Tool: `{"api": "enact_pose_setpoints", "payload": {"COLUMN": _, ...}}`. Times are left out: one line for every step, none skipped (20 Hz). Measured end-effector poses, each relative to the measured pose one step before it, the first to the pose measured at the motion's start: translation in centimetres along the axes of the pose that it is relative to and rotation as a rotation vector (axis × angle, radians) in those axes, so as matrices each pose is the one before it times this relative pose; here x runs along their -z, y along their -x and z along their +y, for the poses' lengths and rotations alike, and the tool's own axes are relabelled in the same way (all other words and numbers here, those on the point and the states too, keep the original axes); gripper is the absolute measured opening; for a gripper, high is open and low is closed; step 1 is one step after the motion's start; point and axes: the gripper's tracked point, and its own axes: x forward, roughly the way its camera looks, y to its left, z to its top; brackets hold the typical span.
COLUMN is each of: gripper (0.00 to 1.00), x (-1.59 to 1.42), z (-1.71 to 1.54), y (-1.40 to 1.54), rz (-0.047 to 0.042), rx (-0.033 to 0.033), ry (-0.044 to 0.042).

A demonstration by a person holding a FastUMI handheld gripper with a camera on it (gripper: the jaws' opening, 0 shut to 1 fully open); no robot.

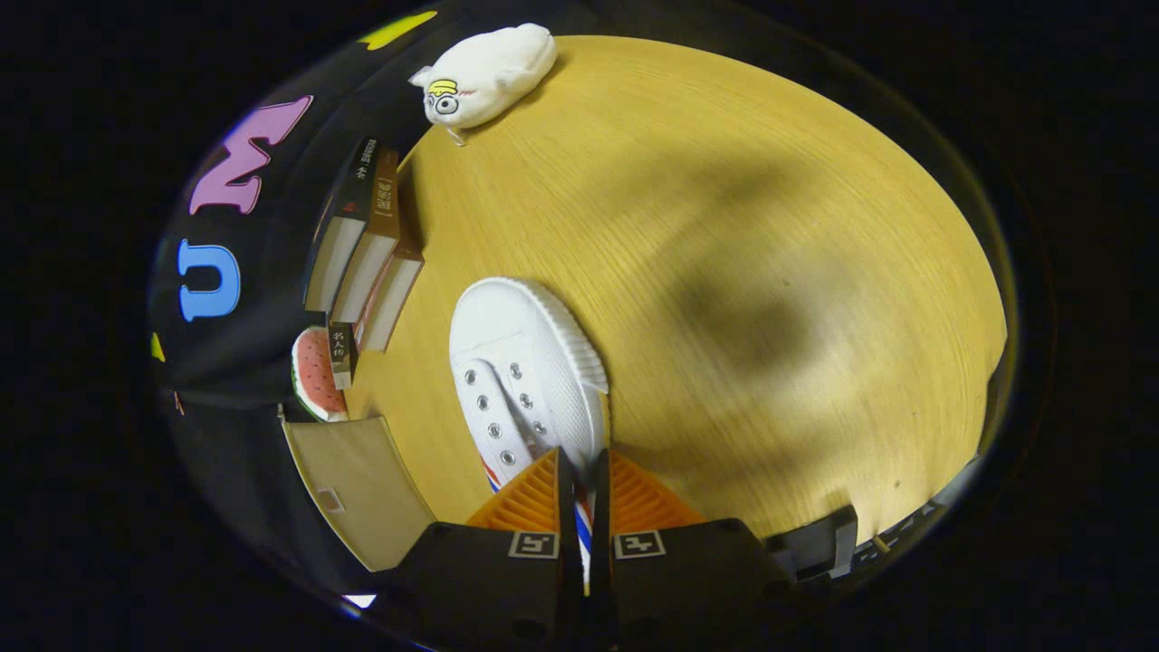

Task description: Open the storage box then place both shoes into the box .Put the left shoe in first, then the right shoe, with the right side of both shoes facing outward in a uniform manner.

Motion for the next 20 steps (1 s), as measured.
{"api": "enact_pose_setpoints", "payload": {"gripper": 0.07, "x": -0.207, "z": -0.001, "y": -0.164, "rz": -0.00346, "rx": -0.00959, "ry": -0.02616}}
{"api": "enact_pose_setpoints", "payload": {"gripper": 0.07, "x": 0.162, "z": 0.223, "y": 0.122, "rz": 0.00735, "rx": -0.01833, "ry": -0.03406}}
{"api": "enact_pose_setpoints", "payload": {"gripper": 0.07, "x": 0.173, "z": 0.116, "y": 0.102, "rz": 0.00467, "rx": -0.01630, "ry": -0.01956}}
{"api": "enact_pose_setpoints", "payload": {"gripper": 0.07, "x": 0.137, "z": 0.260, "y": 0.136, "rz": 0.00032, "rx": -0.01272, "ry": -0.01127}}
{"api": "enact_pose_setpoints", "payload": {"gripper": 0.07, "x": 0.053, "z": 0.016, "y": -0.069, "rz": -0.00464, "rx": 0.00170, "ry": 0.00373}}
{"api": "enact_pose_setpoints", "payload": {"gripper": 0.07, "x": -0.053, "z": -0.389, "y": -0.221, "rz": -0.00876, "rx": 0.02292, "ry": 0.01024}}
{"api": "enact_pose_setpoints", "payload": {"gripper": 0.07, "x": 0.111, "z": -0.110, "y": -0.084, "rz": 0.01253, "rx": 0.01758, "ry": 0.00355}}
{"api": "enact_pose_setpoints", "payload": {"gripper": 0.07, "x": -0.070, "z": -0.086, "y": 0.069, "rz": 0.00296, "rx": 0.01674, "ry": -0.02243}}
{"api": "enact_pose_setpoints", "payload": {"gripper": 0.07, "x": -0.047, "z": 0.160, "y": -0.086, "rz": 0.00493, "rx": 0.00908, "ry": -0.00622}}
{"api": "enact_pose_setpoints", "payload": {"gripper": 0.07, "x": 0.088, "z": 0.227, "y": 0.013, "rz": -0.00666, "rx": 0.00608, "ry": 0.01519}}
{"api": "enact_pose_setpoints", "payload": {"gripper": 0.16, "x": -0.002, "z": 0.192, "y": 0.076, "rz": -0.01178, "rx": 0.00728, "ry": 0.01876}}
{"api": "enact_pose_setpoints", "payload": {"gripper": 0.19, "x": 0.062, "z": 0.209, "y": -0.289, "rz": -0.01368, "rx": 0.00868, "ry": 0.02094}}
{"api": "enact_pose_setpoints", "payload": {"gripper": 0.26, "x": 0.087, "z": -0.107, "y": -0.040, "rz": -0.00422, "rx": 0.02063, "ry": 0.02005}}
{"api": "enact_pose_setpoints", "payload": {"gripper": 0.29, "x": 0.073, "z": -0.074, "y": -0.143, "rz": -0.00232, "rx": 0.01588, "ry": 0.01314}}
{"api": "enact_pose_setpoints", "payload": {"gripper": 0.32, "x": 0.069, "z": -0.078, "y": -0.119, "rz": 0.00374, "rx": 0.01215, "ry": 0.00701}}
{"api": "enact_pose_setpoints", "payload": {"gripper": 0.34, "x": -0.106, "z": -0.064, "y": -0.166, "rz": -0.00763, "rx": 0.00620, "ry": -0.00468}}
{"api": "enact_pose_setpoints", "payload": {"gripper": 0.31, "x": -0.070, "z": -0.252, "y": -0.001, "rz": 0.00136, "rx": 0.00653, "ry": -0.00310}}
{"api": "enact_pose_setpoints", "payload": {"gripper": 0.28, "x": 0.024, "z": -0.198, "y": -0.159, "rz": -0.00855, "rx": -0.00791, "ry": -0.00720}}
{"api": "enact_pose_setpoints", "payload": {"gripper": 0.25, "x": -0.215, "z": 0.180, "y": 0.497, "rz": -0.00740, "rx": -0.02411, "ry": -0.00924}}
{"api": "enact_pose_setpoints", "payload": {"gripper": 0.17, "x": 0.114, "z": -0.057, "y": 0.298, "rz": 0.00477, "rx": -0.03115, "ry": 0.00947}}
